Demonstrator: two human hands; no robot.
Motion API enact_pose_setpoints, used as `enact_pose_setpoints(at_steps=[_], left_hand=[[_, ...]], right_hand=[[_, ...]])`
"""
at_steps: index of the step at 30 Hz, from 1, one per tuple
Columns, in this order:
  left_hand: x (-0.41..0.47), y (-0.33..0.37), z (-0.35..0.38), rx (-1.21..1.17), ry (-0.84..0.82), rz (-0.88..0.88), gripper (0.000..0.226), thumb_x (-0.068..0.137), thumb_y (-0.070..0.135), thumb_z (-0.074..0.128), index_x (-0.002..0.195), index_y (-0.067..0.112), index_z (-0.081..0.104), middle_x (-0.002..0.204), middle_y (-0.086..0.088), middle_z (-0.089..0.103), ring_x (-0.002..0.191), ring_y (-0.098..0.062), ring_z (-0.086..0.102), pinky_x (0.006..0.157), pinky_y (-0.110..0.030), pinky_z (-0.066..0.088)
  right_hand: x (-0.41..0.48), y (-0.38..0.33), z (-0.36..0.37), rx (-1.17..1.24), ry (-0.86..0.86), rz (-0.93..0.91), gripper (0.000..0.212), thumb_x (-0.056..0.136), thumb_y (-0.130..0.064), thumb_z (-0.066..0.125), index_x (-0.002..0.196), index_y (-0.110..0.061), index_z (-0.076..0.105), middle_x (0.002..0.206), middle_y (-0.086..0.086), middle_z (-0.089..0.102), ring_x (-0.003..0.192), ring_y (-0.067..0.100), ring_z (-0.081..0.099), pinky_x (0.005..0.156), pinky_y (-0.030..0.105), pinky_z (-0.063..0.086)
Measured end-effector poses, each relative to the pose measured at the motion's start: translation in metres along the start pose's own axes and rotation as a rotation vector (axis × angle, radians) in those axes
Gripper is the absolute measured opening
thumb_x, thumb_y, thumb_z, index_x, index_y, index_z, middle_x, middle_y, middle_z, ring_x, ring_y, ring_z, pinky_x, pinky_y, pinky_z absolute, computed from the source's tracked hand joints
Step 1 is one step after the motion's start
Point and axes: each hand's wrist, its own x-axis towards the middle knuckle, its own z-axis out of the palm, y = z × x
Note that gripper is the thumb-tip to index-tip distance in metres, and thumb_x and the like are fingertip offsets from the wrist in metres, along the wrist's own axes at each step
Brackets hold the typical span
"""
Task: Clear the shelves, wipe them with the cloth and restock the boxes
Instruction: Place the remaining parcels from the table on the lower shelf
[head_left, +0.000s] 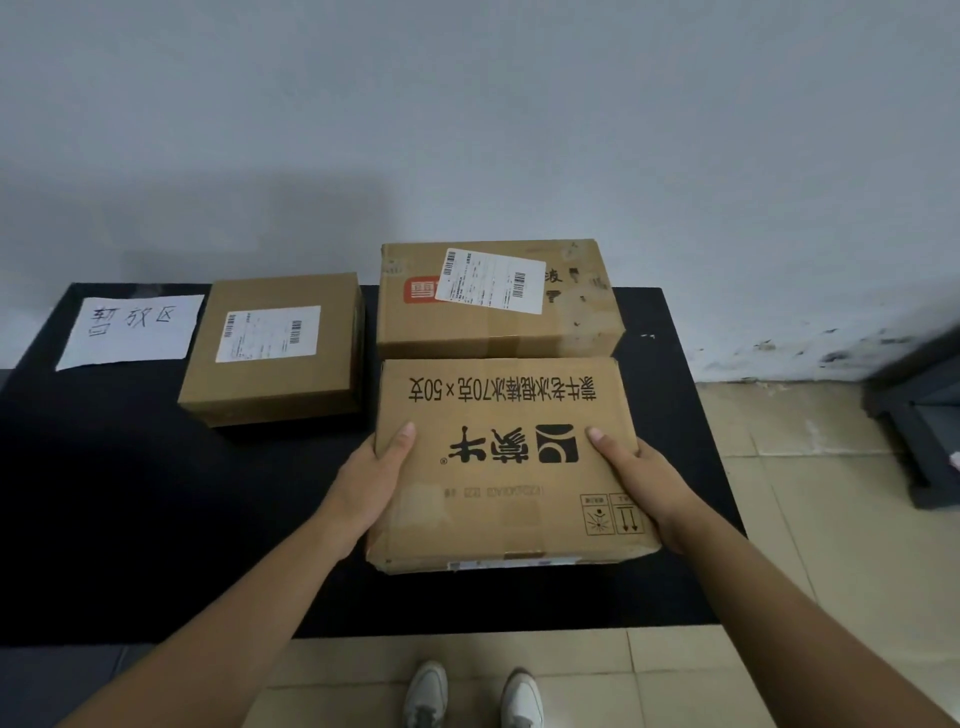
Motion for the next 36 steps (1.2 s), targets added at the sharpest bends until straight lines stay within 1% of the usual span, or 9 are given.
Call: enact_pose_setpoints(at_steps=[3, 7, 14, 18, 20, 23, 26, 32, 36], left_hand=[[-0.004, -0.001, 0.0, 0.019, -0.009, 0.014, 0.051, 0.088, 0.071, 0.052, 0.129, 0.04, 0.057, 0.112, 0.009, 0.074, 0.107, -0.018, 0.07, 0.102, -0.052, 0.049], [-0.017, 0.003, -0.001, -0.004, -0.003, 0.039, 0.051, 0.089, 0.069, 0.053, 0.129, 0.038, 0.058, 0.111, 0.008, 0.075, 0.106, -0.018, 0.071, 0.101, -0.052, 0.05], [-0.055, 0.014, -0.01, -0.05, 0.08, 0.095, 0.048, 0.092, 0.067, 0.051, 0.127, 0.036, 0.061, 0.107, 0.011, 0.076, 0.1, -0.012, 0.072, 0.089, -0.037, 0.054], [-0.087, 0.012, -0.026, -0.057, 0.161, 0.076, 0.05, 0.089, 0.074, 0.048, 0.122, 0.04, 0.064, 0.107, 0.014, 0.076, 0.104, -0.013, 0.07, 0.094, -0.04, 0.051], [-0.104, 0.007, -0.034, -0.075, 0.229, 0.082, 0.051, 0.088, 0.074, 0.047, 0.121, 0.039, 0.065, 0.106, 0.013, 0.076, 0.102, -0.012, 0.07, 0.089, -0.037, 0.052], [-0.132, -0.004, -0.047, -0.117, 0.363, 0.109, 0.046, 0.092, 0.07, 0.046, 0.117, 0.038, 0.067, 0.097, 0.015, 0.077, 0.089, -0.006, 0.073, 0.073, -0.027, 0.053], [-0.161, -0.024, -0.064, -0.16, 0.48, 0.122, 0.038, 0.096, 0.065, 0.046, 0.113, 0.037, 0.066, 0.091, 0.02, 0.076, 0.079, 0.0, 0.073, 0.068, -0.023, 0.051], [-0.235, -0.077, -0.111, -0.294, 0.688, 0.088, 0.05, 0.09, 0.072, 0.05, 0.118, 0.035, 0.068, 0.101, 0.011, 0.077, 0.092, -0.01, 0.074, 0.089, -0.036, 0.057], [-0.298, -0.12, -0.145, -0.379, 0.838, 0.079, 0.045, 0.091, 0.07, 0.05, 0.113, 0.035, 0.068, 0.099, 0.013, 0.077, 0.092, -0.009, 0.074, 0.09, -0.036, 0.056]], right_hand=[[-0.004, 0.004, -0.002, 0.027, 0.005, -0.002, 0.045, 0.092, -0.059, 0.062, 0.122, -0.025, 0.06, 0.098, 0.004, 0.079, 0.088, 0.026, 0.077, 0.087, 0.051, 0.061], [-0.019, -0.001, -0.003, 0.037, -0.006, -0.029, 0.042, 0.094, -0.055, 0.061, 0.122, -0.023, 0.059, 0.097, 0.004, 0.079, 0.086, 0.026, 0.077, 0.082, 0.046, 0.062], [-0.043, -0.028, -0.003, 0.004, -0.087, -0.127, 0.038, 0.096, -0.052, 0.06, 0.123, -0.026, 0.057, 0.099, 0.004, 0.079, 0.089, 0.025, 0.077, 0.083, 0.047, 0.062], [-0.051, -0.043, 0.009, -0.054, -0.172, -0.161, 0.044, 0.093, -0.055, 0.063, 0.128, -0.029, 0.055, 0.103, 0.004, 0.078, 0.092, 0.026, 0.077, 0.087, 0.052, 0.06], [-0.054, -0.054, 0.02, -0.094, -0.227, -0.184, 0.044, 0.093, -0.055, 0.063, 0.128, -0.03, 0.055, 0.104, 0.004, 0.078, 0.093, 0.026, 0.077, 0.088, 0.052, 0.06], [-0.06, -0.071, 0.044, -0.148, -0.305, -0.24, 0.043, 0.093, -0.055, 0.063, 0.128, -0.031, 0.055, 0.103, 0.002, 0.079, 0.092, 0.025, 0.077, 0.087, 0.051, 0.06], [-0.069, -0.083, 0.076, -0.202, -0.388, -0.28, 0.039, 0.094, -0.053, 0.062, 0.127, -0.033, 0.056, 0.103, 0.002, 0.079, 0.092, 0.024, 0.077, 0.087, 0.051, 0.061], [-0.102, -0.098, 0.163, -0.354, -0.541, -0.347, 0.04, 0.093, -0.054, 0.062, 0.127, -0.034, 0.055, 0.101, -0.001, 0.079, 0.091, 0.023, 0.077, 0.084, 0.052, 0.061], [-0.142, -0.102, 0.238, -0.478, -0.635, -0.415, 0.037, 0.092, -0.057, 0.061, 0.12, -0.033, 0.058, 0.095, -0.004, 0.079, 0.086, 0.021, 0.077, 0.084, 0.05, 0.061]])
